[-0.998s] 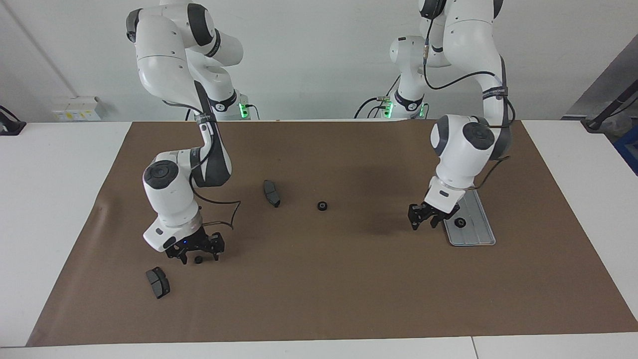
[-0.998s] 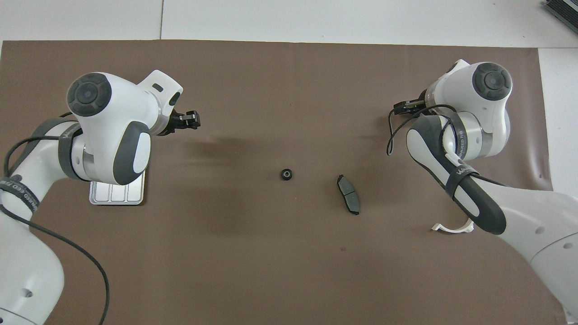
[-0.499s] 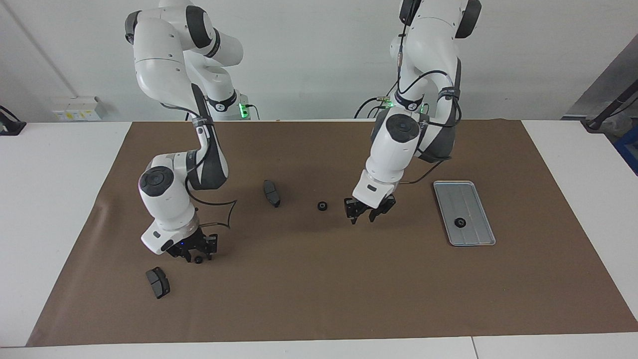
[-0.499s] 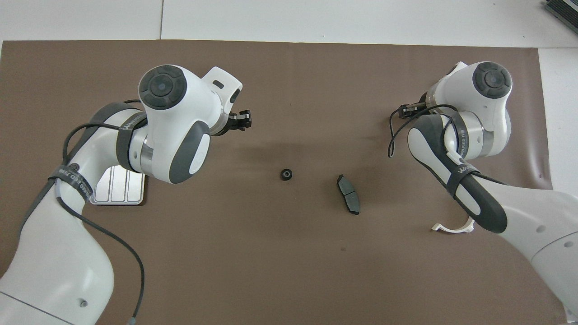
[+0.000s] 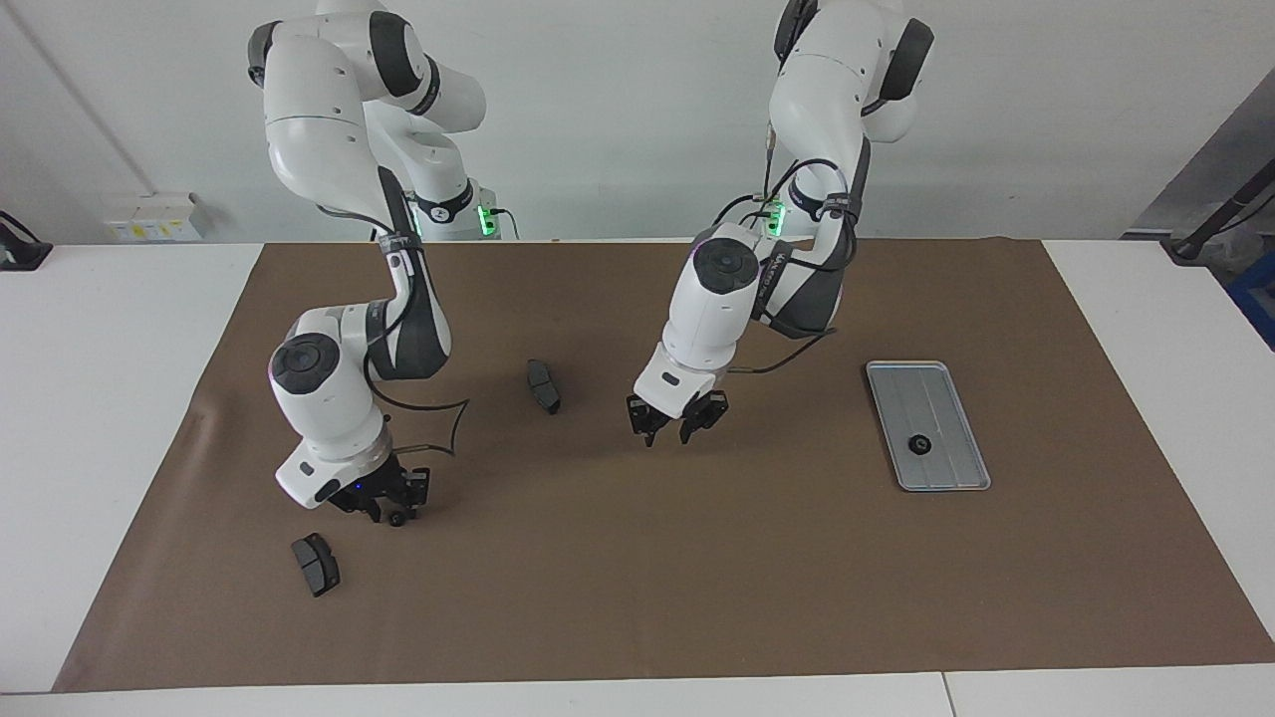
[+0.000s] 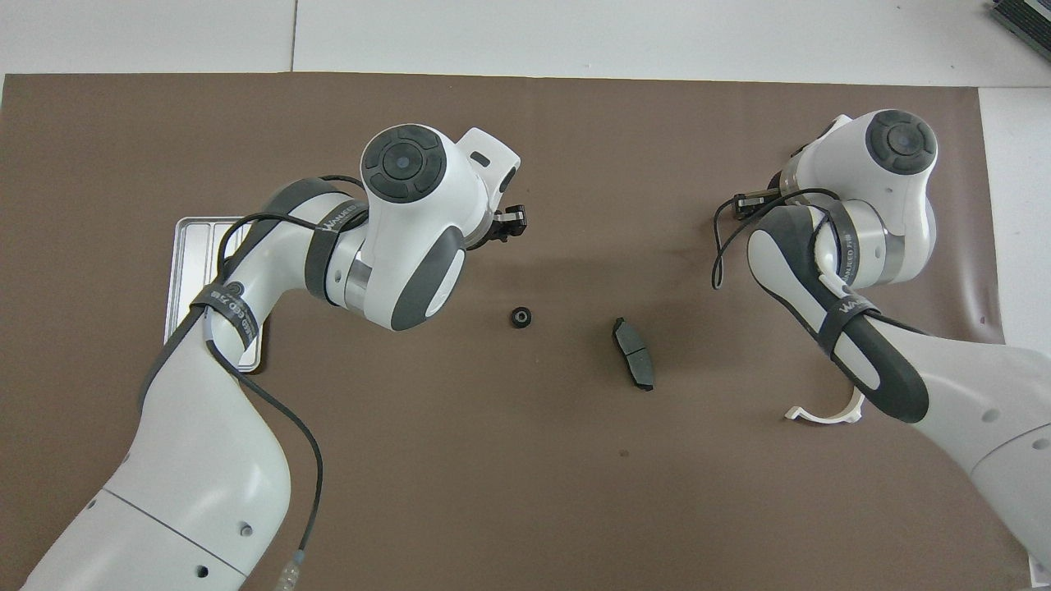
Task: Pick bearing gear from pile to tray
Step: 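Grasp the second gear with the left gripper and lift it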
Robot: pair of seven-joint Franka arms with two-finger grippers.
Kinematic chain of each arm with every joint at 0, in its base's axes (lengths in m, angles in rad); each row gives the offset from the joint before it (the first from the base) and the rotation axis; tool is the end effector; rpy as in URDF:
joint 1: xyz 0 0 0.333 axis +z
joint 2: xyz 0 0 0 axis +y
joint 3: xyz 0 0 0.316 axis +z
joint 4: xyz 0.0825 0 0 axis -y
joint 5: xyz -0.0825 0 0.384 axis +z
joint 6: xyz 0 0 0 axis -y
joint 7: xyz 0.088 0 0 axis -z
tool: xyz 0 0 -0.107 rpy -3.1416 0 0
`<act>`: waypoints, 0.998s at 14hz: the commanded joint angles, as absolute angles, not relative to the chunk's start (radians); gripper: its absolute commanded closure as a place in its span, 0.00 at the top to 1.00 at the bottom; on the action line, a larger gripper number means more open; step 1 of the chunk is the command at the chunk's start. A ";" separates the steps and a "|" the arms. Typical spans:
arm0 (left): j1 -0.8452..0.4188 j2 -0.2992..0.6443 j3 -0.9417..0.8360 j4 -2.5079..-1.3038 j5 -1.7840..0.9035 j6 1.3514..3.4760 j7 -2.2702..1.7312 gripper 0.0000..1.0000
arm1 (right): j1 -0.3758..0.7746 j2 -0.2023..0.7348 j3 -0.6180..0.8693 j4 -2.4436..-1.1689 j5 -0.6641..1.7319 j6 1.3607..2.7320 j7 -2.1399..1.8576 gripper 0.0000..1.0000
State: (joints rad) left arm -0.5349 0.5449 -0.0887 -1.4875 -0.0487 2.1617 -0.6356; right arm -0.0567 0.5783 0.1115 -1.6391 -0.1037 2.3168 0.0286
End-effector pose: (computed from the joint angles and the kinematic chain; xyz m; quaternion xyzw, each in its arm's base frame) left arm 0.5863 -0.4108 0.3699 0.9966 0.0261 0.0272 0.0737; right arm 0.6959 0.0262 0.2913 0.9980 0.0357 0.0523 0.0077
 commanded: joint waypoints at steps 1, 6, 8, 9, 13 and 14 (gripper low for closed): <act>-0.572 0.542 -0.067 -1.512 -0.045 2.146 -0.667 0.55 | -0.077 0.577 0.130 -1.632 -0.078 2.304 -0.011 0.47; -0.607 0.509 -0.069 -1.601 -0.041 2.152 -0.751 0.54 | -0.077 0.577 0.130 -1.634 -0.077 2.313 -0.011 0.47; -0.621 0.503 -0.068 -1.611 -0.040 2.151 -0.779 0.54 | -0.080 0.577 0.130 -1.637 -0.077 2.327 -0.009 0.47; -0.629 0.502 -0.069 -1.614 -0.040 2.151 -0.796 0.54 | -0.080 0.577 0.130 -1.641 -0.077 2.338 -0.008 0.47; -0.646 0.474 -0.067 -1.678 -0.040 2.152 -0.827 0.53 | -0.080 0.577 0.129 -1.646 -0.058 2.356 -0.002 0.47; -0.647 0.471 -0.067 -1.690 -0.038 2.152 -0.839 0.53 | -0.080 0.577 0.129 -1.646 -0.058 2.356 -0.002 0.47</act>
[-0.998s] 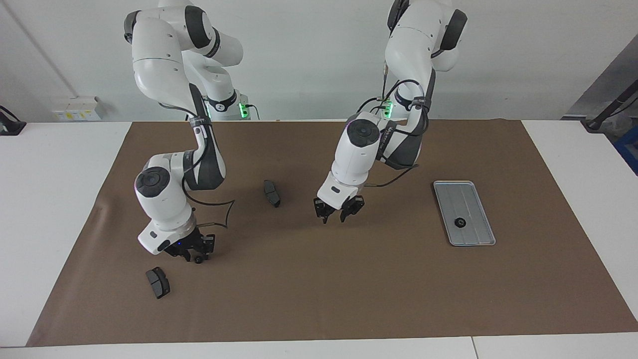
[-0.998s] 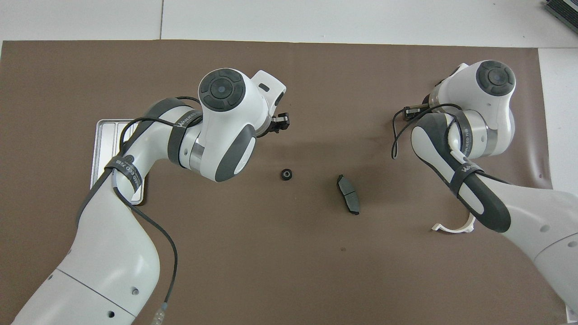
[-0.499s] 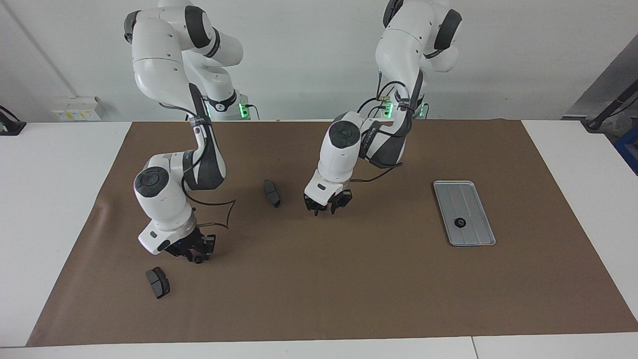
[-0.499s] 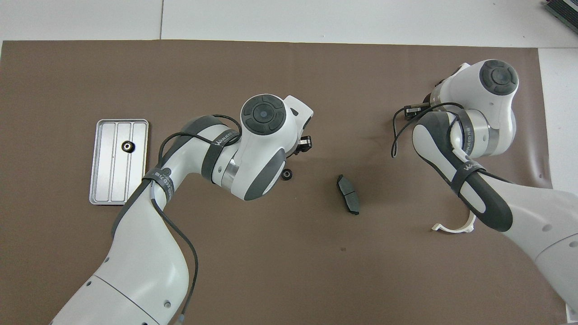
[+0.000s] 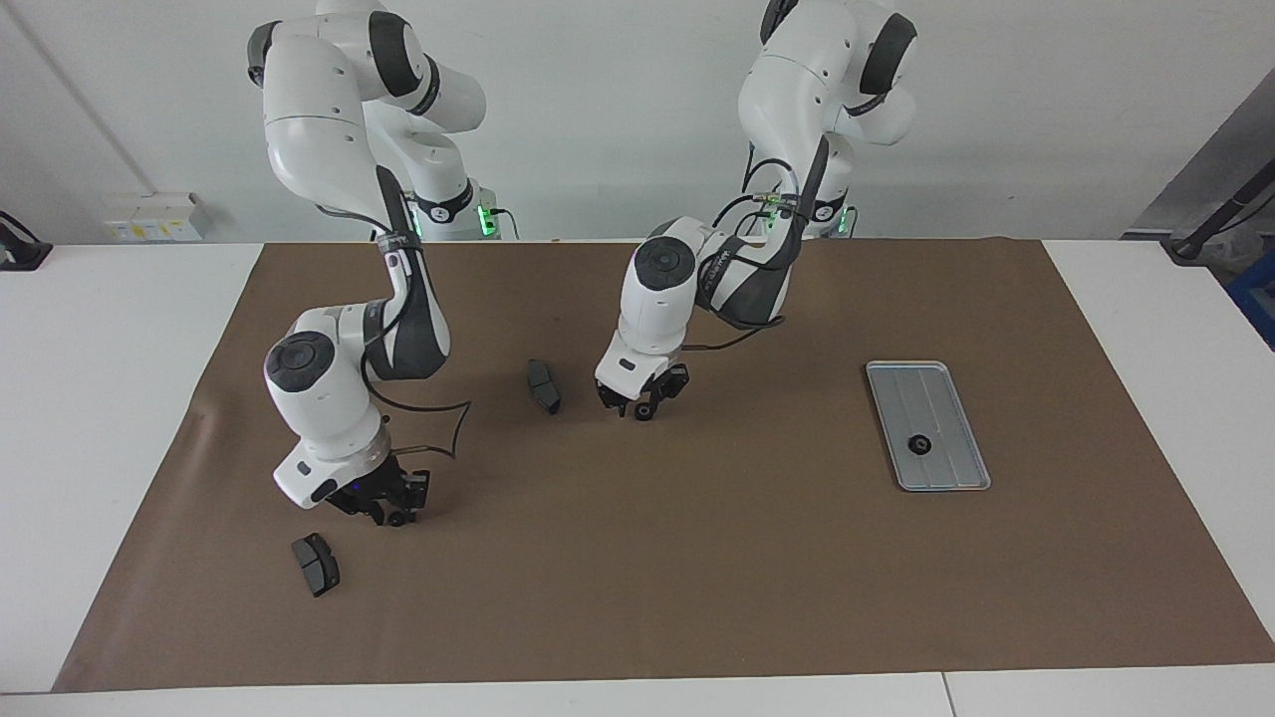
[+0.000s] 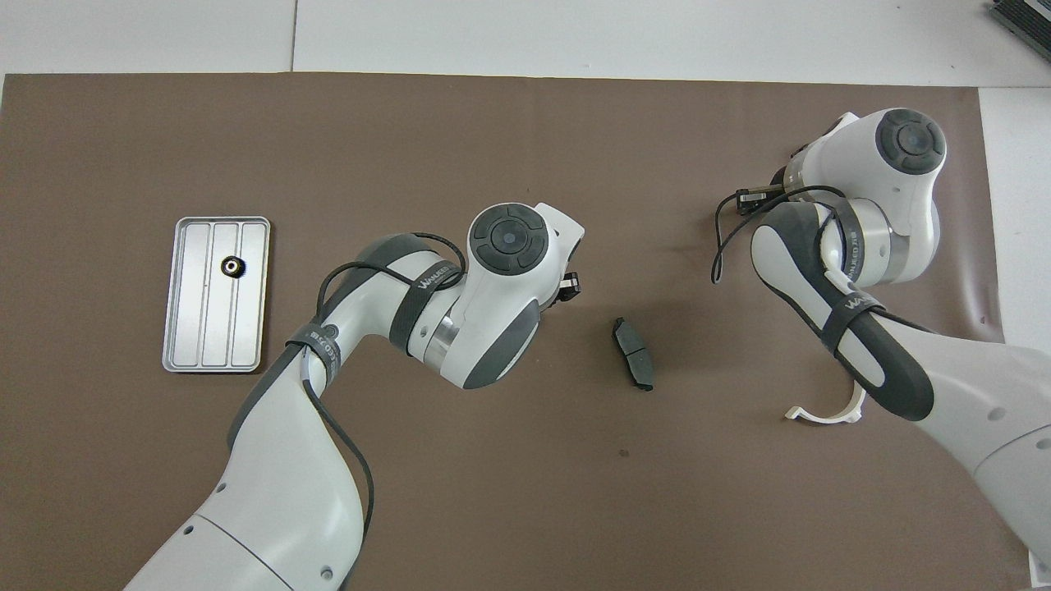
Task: Pick bearing gear from pile to tray
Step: 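Grasp the second gear with the left gripper and lift it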
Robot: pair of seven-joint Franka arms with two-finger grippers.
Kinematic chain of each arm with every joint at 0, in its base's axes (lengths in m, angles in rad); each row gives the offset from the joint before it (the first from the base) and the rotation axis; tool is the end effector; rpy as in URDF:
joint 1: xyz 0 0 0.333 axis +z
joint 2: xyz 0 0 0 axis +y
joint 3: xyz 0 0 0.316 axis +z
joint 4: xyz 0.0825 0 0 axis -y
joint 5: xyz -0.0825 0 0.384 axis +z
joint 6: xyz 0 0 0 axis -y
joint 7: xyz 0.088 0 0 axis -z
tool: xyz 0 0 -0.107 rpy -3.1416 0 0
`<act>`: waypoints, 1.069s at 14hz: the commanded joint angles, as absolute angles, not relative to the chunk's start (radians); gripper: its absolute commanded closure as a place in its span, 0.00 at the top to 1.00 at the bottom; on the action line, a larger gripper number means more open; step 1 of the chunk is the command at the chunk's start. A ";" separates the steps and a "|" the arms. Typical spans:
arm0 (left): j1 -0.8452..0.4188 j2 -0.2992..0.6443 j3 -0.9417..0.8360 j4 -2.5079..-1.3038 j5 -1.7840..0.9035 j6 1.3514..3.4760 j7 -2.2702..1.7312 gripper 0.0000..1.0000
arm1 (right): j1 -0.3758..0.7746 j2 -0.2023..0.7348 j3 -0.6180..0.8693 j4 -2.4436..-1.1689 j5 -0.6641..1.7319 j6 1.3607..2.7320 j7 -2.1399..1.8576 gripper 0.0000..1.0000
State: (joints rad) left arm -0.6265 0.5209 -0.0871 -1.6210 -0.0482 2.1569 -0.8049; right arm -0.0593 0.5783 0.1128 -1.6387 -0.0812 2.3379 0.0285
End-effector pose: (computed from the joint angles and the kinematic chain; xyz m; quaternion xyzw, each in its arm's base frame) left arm 0.5223 -0.4449 0.3235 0.9970 0.0646 -0.0228 0.0360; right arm 0.6980 0.0258 0.2936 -0.9977 -0.0278 -0.0626 0.0018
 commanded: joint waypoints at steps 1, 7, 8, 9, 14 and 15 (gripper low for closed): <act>-0.647 0.466 -0.067 -1.697 -0.038 2.152 -0.856 0.53 | -0.080 0.577 0.129 -1.647 -0.057 2.356 -0.002 0.47; -0.664 0.463 -0.067 -1.710 -0.037 2.163 -0.945 0.53 | -0.094 0.575 0.130 -1.666 -0.057 2.381 -0.005 0.47; -0.664 0.459 -0.066 -1.723 -0.037 2.166 -0.948 0.53 | -0.095 0.575 0.129 -1.669 -0.058 2.381 -0.005 0.47; -0.664 0.454 -0.066 -1.735 -0.037 2.167 -0.965 0.53 | -0.095 0.574 0.130 -1.670 -0.058 2.381 -0.005 0.47; -0.664 0.443 -0.066 -1.770 -0.015 2.207 -1.034 0.53 | -0.092 0.572 0.130 -1.674 -0.057 2.378 -0.002 0.47; -0.664 0.443 -0.066 -1.770 -0.015 2.213 -1.049 0.53 | -0.092 0.572 0.130 -1.674 -0.057 2.378 -0.002 0.44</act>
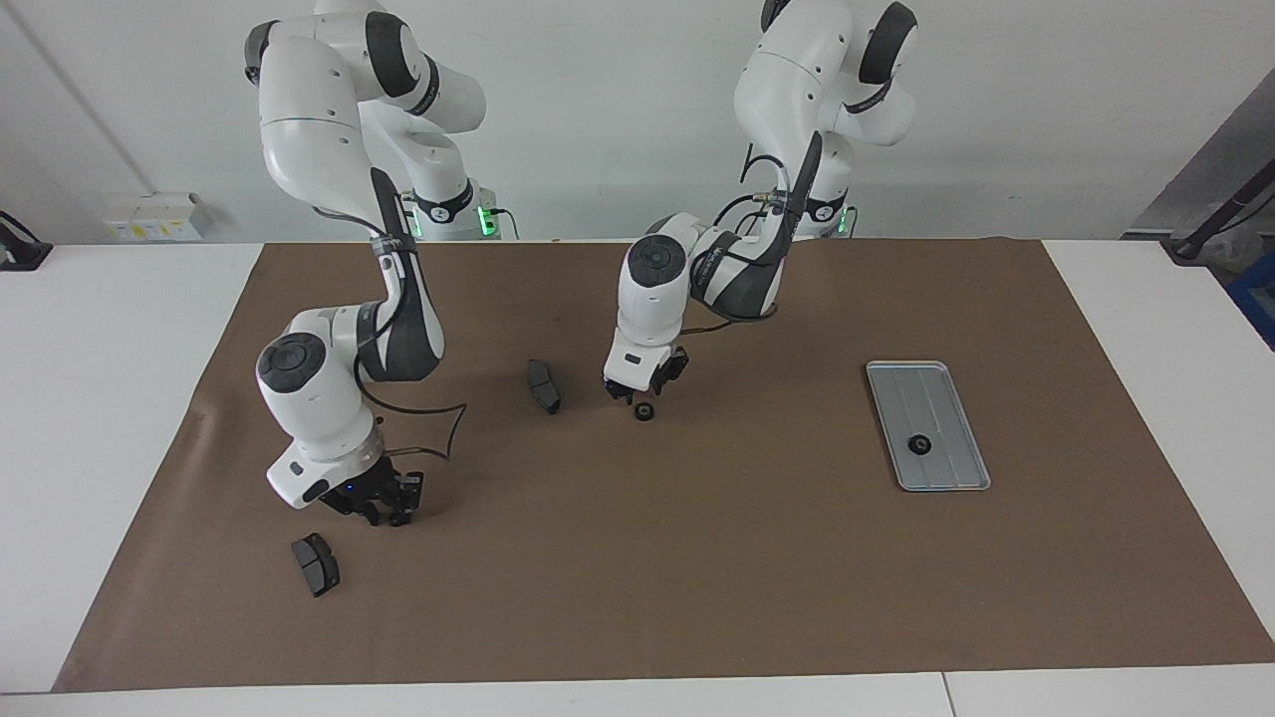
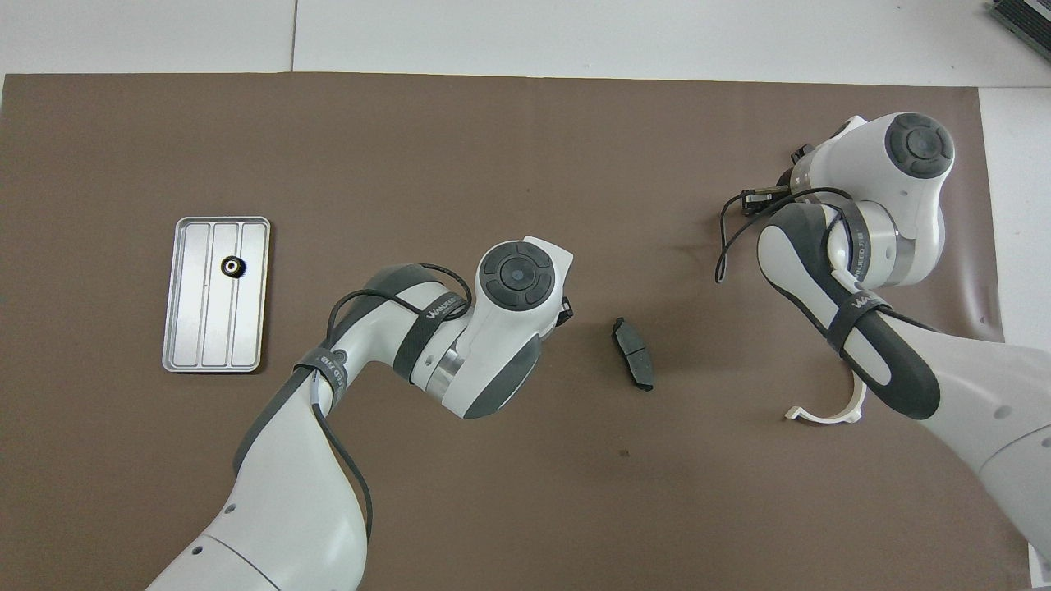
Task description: Pick bearing gear from pile to tray
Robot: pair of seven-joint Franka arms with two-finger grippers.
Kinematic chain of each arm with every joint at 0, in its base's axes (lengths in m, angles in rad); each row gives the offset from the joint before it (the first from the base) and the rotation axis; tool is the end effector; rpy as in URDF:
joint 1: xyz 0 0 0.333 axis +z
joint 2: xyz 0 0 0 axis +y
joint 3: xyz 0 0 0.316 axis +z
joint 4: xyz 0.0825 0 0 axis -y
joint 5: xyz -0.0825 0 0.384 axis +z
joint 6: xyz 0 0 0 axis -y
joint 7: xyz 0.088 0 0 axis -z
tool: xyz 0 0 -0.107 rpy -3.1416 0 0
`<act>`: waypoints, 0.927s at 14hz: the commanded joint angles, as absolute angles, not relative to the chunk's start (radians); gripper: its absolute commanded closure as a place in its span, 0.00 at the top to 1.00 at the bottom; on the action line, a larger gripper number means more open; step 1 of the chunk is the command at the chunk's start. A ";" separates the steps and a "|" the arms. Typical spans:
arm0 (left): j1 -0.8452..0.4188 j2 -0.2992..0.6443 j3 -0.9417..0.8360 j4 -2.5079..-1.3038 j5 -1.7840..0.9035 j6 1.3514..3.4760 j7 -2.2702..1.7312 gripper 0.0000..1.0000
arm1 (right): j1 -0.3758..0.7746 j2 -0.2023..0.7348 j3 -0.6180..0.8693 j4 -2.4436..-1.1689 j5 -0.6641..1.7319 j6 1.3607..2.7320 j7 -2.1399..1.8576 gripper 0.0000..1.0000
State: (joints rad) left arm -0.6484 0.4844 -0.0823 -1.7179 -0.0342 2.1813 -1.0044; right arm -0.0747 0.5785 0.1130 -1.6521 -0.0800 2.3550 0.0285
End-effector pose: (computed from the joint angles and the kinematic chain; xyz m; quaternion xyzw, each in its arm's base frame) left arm 0.4976 -0.4406 0.3063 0.9880 0.1507 -0.0316 0.0139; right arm 0.6964 0.0156 0.2891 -0.9977 -0.0202 -0.0643 0.0023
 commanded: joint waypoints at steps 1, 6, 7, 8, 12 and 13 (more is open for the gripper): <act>-0.666 0.445 -0.066 -1.770 -0.015 2.220 -1.067 0.53 | -0.092 0.572 0.130 -1.675 -0.057 2.378 -0.002 0.37; -0.664 0.448 -0.066 -1.775 -0.015 2.273 -1.098 0.53 | -0.092 0.572 0.132 -1.671 -0.058 2.367 0.002 0.00; -0.664 0.449 -0.067 -1.776 -0.015 2.276 -1.098 0.53 | -0.092 0.572 0.132 -1.669 -0.058 2.367 0.002 0.00; -0.664 0.451 -0.066 -1.778 -0.015 2.281 -1.098 0.52 | -0.091 0.572 0.132 -1.667 -0.058 2.367 0.002 0.00; -0.664 0.454 -0.066 -1.793 -0.015 2.307 -1.098 0.52 | -0.087 0.526 0.132 -1.663 -0.058 2.352 0.011 0.00; -0.663 0.456 -0.066 -1.793 -0.015 2.312 -1.098 0.52 | -0.083 0.506 0.132 -1.661 -0.058 2.335 0.012 0.00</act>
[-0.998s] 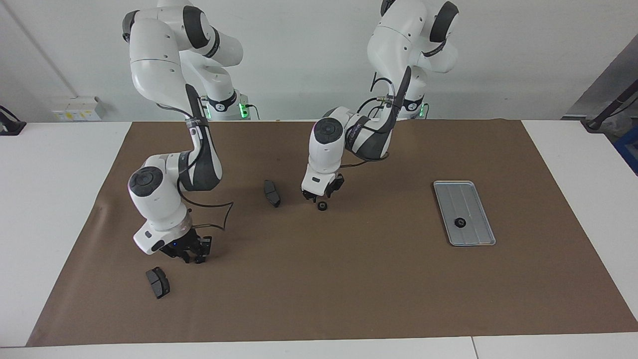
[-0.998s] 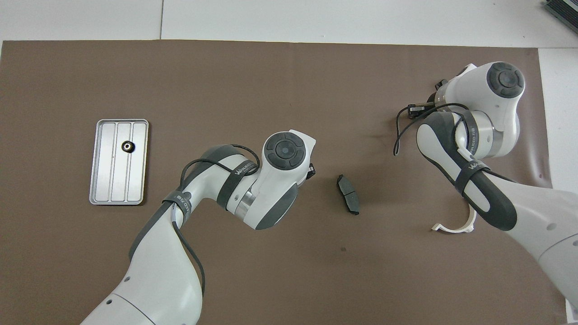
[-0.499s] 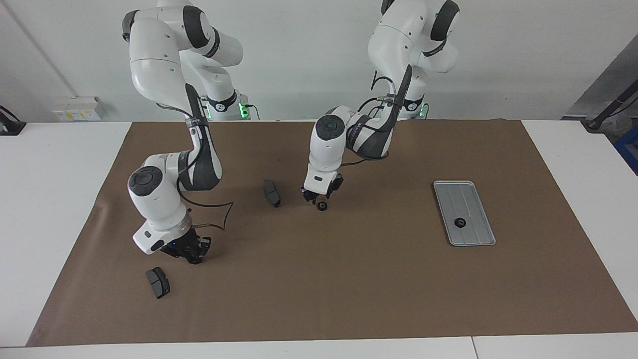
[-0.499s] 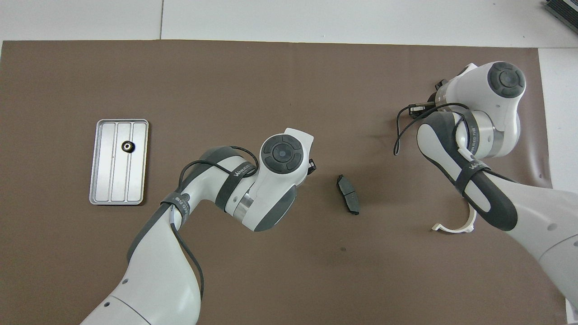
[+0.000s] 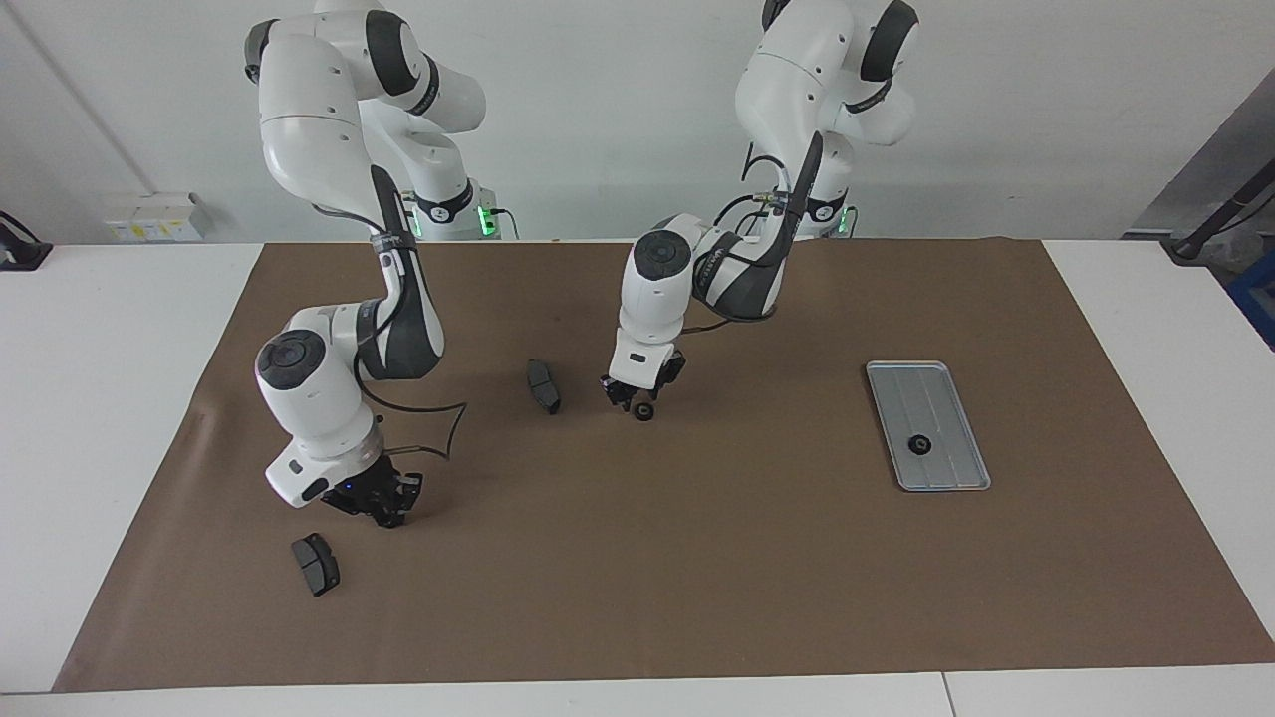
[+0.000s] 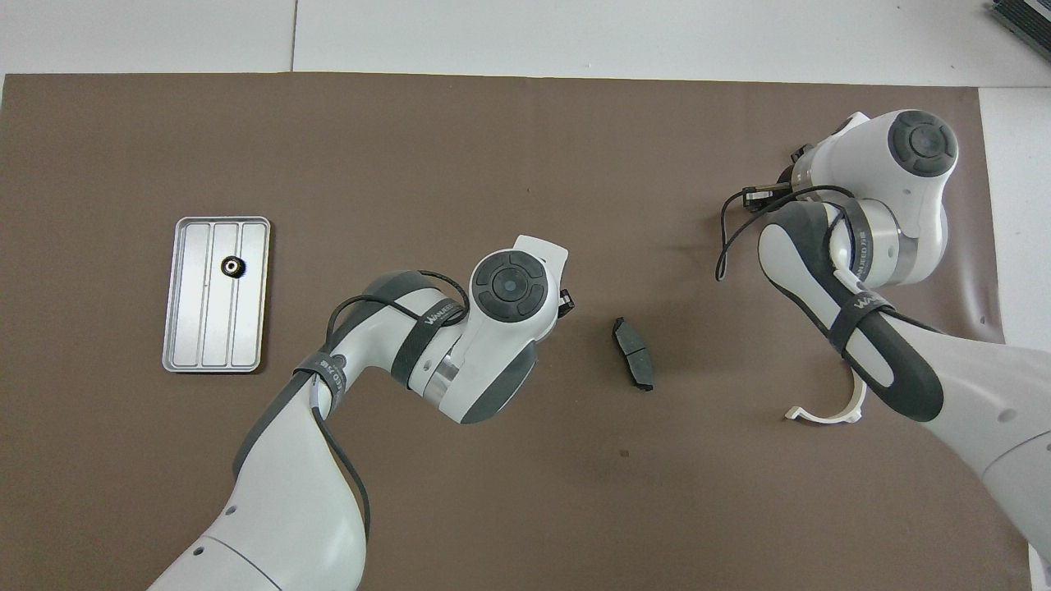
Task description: Pick bearing gear from pile to tray
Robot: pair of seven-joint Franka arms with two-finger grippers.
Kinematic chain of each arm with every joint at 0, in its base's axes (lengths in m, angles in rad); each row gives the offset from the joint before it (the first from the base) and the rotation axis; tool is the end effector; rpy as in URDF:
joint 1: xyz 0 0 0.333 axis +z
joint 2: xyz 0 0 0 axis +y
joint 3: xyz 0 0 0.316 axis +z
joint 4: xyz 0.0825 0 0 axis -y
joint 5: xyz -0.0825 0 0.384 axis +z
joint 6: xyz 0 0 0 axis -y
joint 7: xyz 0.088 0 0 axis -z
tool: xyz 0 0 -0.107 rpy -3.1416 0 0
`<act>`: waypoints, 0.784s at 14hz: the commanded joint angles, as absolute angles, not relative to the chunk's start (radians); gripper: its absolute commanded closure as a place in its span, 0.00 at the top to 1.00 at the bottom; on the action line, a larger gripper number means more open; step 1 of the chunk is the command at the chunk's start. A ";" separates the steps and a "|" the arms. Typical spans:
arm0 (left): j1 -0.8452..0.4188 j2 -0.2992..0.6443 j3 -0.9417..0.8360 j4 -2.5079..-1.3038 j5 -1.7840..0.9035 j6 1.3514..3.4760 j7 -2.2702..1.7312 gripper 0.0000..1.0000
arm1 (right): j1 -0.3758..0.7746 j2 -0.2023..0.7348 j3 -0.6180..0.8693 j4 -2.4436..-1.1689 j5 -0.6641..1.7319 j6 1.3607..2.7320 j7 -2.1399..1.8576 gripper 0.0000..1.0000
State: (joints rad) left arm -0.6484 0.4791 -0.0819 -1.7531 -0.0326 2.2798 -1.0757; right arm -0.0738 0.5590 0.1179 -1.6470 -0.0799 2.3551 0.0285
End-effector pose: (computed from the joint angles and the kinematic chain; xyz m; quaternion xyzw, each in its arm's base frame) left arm 0.4987 -0.4409 0.3029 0.9816 0.1868 -0.0095 0.0386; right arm 0.6984 0.0190 0.3052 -0.9968 -0.0225 -0.0767 0.0029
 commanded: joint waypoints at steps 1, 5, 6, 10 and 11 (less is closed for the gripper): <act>-0.663 0.456 -0.066 -1.793 -0.015 2.318 -1.098 0.52 | -0.080 0.482 0.132 -1.663 -0.058 2.310 0.024 0.00; -0.664 0.471 -0.063 -1.792 -0.015 2.326 -1.100 0.51 | -0.072 0.391 0.133 -1.663 -0.058 2.182 0.084 0.00; -0.666 0.495 -0.061 -1.783 -0.015 2.326 -1.100 0.51 | -0.072 0.377 0.133 -1.663 -0.058 2.166 0.087 0.00; -0.664 0.503 -0.058 -1.758 -0.015 2.316 -1.101 0.50 | -0.067 0.359 0.133 -1.663 -0.058 2.151 0.089 0.00; -0.664 0.503 -0.058 -1.758 -0.015 2.316 -1.101 0.49 | -0.067 0.359 0.133 -1.663 -0.058 2.149 0.089 0.00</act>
State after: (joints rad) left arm -0.6485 0.4885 -0.0767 -1.7652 -0.0324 2.3008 -1.0824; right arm -0.0637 0.3708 0.1280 -1.6477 -0.0718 2.1553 0.0744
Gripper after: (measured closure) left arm 0.493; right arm 0.767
